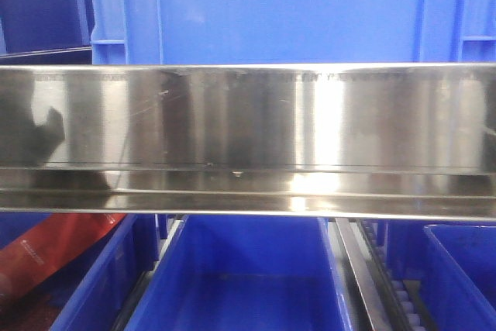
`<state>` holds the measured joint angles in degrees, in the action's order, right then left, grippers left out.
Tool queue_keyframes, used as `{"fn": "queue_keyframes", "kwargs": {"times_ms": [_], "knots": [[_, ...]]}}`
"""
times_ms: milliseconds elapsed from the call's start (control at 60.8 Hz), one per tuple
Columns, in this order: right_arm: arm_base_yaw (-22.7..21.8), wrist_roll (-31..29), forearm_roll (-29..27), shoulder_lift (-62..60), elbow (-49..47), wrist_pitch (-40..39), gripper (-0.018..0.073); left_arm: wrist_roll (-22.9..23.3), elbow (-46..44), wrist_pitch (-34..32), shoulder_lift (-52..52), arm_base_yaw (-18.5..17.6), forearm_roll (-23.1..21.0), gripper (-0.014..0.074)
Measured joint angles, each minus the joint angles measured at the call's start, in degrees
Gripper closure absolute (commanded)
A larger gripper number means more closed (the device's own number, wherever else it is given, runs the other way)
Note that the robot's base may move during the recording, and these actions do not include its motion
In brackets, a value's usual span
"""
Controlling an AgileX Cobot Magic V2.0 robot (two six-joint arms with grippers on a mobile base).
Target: Place cylindrical capacitor in blue bin on shelf
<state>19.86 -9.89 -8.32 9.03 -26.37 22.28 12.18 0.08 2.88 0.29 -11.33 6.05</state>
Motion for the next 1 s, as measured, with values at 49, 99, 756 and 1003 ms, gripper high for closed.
{"fn": "queue_keyframes", "kwargs": {"times_ms": [49,99,756,1003], "knots": [[-3.5,0.0,0.0,-0.3,0.9,-1.1,0.0669,0.0,0.0,0.0,0.0,0.0,0.0,0.0708],[-7.3,0.0,0.0,-1.0,2.0,-2.1,0.0669,0.0,0.0,0.0,0.0,0.0,0.0,0.0708],[-21.8,6.9,2.9,-8.8,25.7,-15.1,0.0669,0.0,0.0,0.0,0.0,0.0,0.0,0.0708],[-21.8,6.9,3.3,-8.8,26.2,-17.0,0.0669,0.0,0.0,0.0,0.0,0.0,0.0,0.0708]]}}
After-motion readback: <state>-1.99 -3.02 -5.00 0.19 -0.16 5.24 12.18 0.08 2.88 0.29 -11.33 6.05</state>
